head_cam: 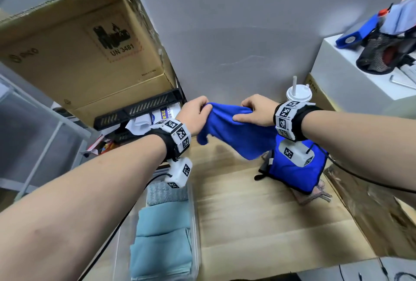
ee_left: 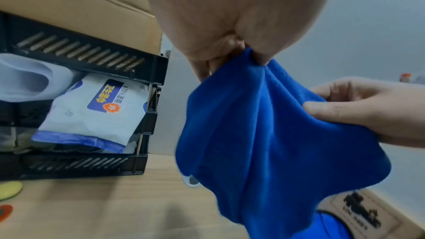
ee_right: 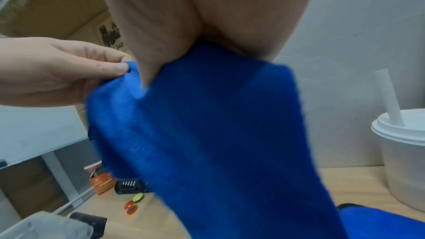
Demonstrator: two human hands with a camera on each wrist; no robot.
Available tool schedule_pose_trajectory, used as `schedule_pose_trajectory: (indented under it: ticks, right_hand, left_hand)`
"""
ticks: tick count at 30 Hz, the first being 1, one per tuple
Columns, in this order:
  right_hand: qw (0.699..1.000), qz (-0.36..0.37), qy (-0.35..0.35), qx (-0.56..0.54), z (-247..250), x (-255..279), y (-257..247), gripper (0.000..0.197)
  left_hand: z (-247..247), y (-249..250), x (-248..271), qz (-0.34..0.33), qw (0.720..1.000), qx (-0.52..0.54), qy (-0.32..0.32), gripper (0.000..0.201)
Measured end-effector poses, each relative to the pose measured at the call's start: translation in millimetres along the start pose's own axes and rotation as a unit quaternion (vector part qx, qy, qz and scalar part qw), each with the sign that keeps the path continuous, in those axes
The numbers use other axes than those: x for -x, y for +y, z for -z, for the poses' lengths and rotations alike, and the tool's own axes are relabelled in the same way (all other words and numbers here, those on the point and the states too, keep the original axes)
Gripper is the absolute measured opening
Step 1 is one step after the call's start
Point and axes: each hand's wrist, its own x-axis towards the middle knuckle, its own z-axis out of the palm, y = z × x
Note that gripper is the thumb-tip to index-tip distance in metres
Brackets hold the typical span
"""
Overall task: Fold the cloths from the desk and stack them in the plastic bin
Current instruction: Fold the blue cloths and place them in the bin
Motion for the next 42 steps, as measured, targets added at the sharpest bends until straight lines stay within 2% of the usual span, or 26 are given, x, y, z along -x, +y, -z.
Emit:
schedule_pose_trajectory:
  ticks: [3, 5, 8, 12, 16, 20, 22, 26, 29, 32, 35, 37, 40, 42]
  right_hand:
    - [0.998, -0.028, -0.051, 0.025, -0.2, 1.4, 5.5, 0.038]
    - [0.996, -0.052, -0.055, 0.042, -1.0, 2.1, 8.9, 0.032]
    - [0.998, -0.06, -0.013, 0.028, -3.1, 3.2, 10.2, 0.041]
    - [0.996, -0.073, 0.04, 0.013, -2.5, 3.5, 8.9, 0.042]
    - [0.993, -0.108, 0.053, 0.012, 1.2, 5.7, 15.2, 0.035]
    - [0.989, -0.14, 0.042, -0.002, 4.7, 9.9, 19.5, 0.031]
    - [0.988, -0.156, 0.016, 0.004, 3.9, 11.3, 14.5, 0.032]
    - [0.971, -0.239, -0.012, -0.013, 4.5, 10.2, 3.5, 0.037]
    - [0.96, -0.276, -0.003, -0.046, 5.5, 7.6, 3.0, 0.04]
    - [0.961, -0.277, 0.008, -0.001, 8.0, 9.4, 5.7, 0.036]
    - [0.963, -0.259, -0.01, 0.071, 7.4, 11.9, 10.6, 0.019]
    - [0.962, -0.259, -0.018, 0.08, 2.7, 11.9, 12.7, 0.015]
    - [0.967, -0.25, -0.057, 0.009, -4.5, 14.8, 0.6, 0.013]
    - [0.958, -0.253, -0.116, -0.061, -8.9, 15.4, -11.0, 0.02]
  left_hand:
    - [4.7, -2.3, 5.0, -0.018, 1.0, -0.022, 0.006, 0.028]
    - [8.3, -8.4, 8.8, -0.009, 0.999, -0.033, -0.03, 0.036]
    - [13.6, -14.9, 18.4, 0.013, 0.989, -0.09, -0.116, 0.053]
    - [16.5, -27.1, 24.2, 0.063, 0.967, -0.174, -0.176, 0.05]
    - [22.6, -40.2, 28.5, 0.11, 0.966, -0.18, -0.152, 0.046]
    - [27.8, -49.2, 29.1, 0.115, 0.975, -0.138, -0.133, 0.044]
    - [28.9, -47.6, 30.1, 0.123, 0.978, -0.105, -0.128, 0.05]
    - [27.3, -34.2, 32.9, 0.146, 0.978, -0.045, -0.14, 0.065]
    - [24.3, -34.3, 29.1, 0.179, 0.975, 0.002, -0.129, 0.055]
    - [27.6, -37.9, 28.7, 0.199, 0.974, 0.036, -0.099, 0.042]
    - [29.7, -38.9, 33.5, 0.189, 0.98, -0.016, -0.067, 0.033]
    - [27.4, -36.5, 36.3, 0.202, 0.977, -0.026, -0.066, 0.031]
    - [18.6, -25.3, 37.0, 0.236, 0.967, 0.036, -0.091, 0.034]
    - [13.4, -9.8, 34.1, 0.248, 0.956, 0.108, -0.118, 0.025]
